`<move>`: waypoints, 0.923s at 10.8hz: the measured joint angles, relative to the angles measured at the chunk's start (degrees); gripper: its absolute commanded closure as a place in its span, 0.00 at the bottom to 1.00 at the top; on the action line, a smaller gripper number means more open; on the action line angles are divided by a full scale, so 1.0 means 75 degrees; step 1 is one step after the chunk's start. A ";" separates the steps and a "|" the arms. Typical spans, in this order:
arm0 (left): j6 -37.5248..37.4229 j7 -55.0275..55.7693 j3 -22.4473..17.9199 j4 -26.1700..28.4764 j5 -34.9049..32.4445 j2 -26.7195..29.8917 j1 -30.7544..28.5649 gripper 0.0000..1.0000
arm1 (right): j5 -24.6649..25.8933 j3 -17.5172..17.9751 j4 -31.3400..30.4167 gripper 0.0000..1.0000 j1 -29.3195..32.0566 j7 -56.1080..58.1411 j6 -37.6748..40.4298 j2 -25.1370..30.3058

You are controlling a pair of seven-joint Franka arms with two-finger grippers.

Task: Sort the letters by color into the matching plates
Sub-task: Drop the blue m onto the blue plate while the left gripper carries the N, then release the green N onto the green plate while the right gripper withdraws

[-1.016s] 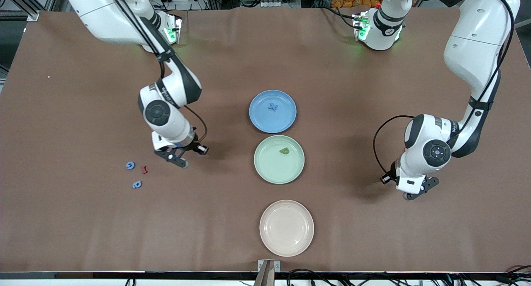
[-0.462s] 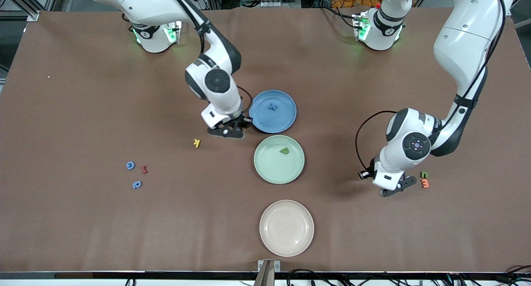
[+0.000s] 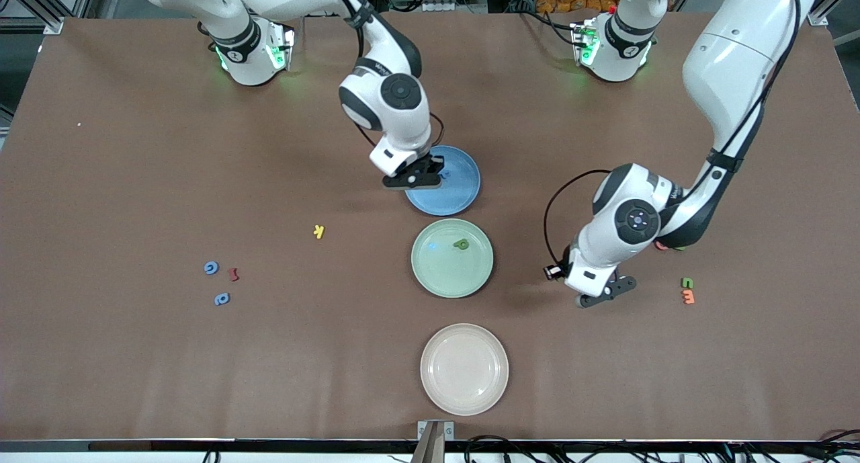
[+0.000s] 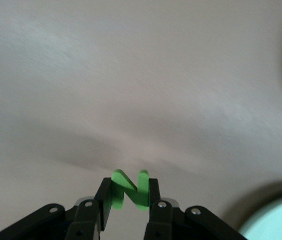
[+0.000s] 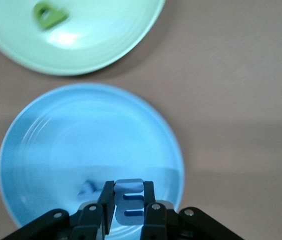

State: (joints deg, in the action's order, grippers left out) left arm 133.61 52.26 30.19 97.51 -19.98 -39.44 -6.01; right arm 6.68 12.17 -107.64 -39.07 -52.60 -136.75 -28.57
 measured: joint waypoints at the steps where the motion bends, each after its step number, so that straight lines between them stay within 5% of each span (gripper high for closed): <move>1: 0.0004 0.0072 0.0021 -0.0032 0.0104 -0.0001 0.0183 1.00 | 0.0000 0.0001 0.0092 0.68 -0.0244 -0.0003 0.0001 -0.0101; 2: 0.0009 0.0100 0.0025 -0.0092 0.0320 -0.0002 0.0353 1.00 | 0.0000 -0.0002 0.0176 0.19 -0.0401 -0.0005 0.0002 -0.0200; 3: 0.0014 0.0103 0.0025 -0.0209 0.0479 -0.0006 0.0493 1.00 | 0.0000 -0.0002 0.0238 0.00 -0.0471 -0.0005 0.0011 -0.0305; 10: 0.0668 0.0187 -0.0203 -0.0698 0.1200 -0.0298 0.1693 1.00 | 0.0036 -0.0119 0.0646 0.00 -0.0109 0.0038 0.0996 -0.0379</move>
State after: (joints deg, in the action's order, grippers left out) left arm 138.63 53.66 28.67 92.28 -10.98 -41.67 6.69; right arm 6.95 11.28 -102.79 -39.88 -52.32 -129.29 -31.42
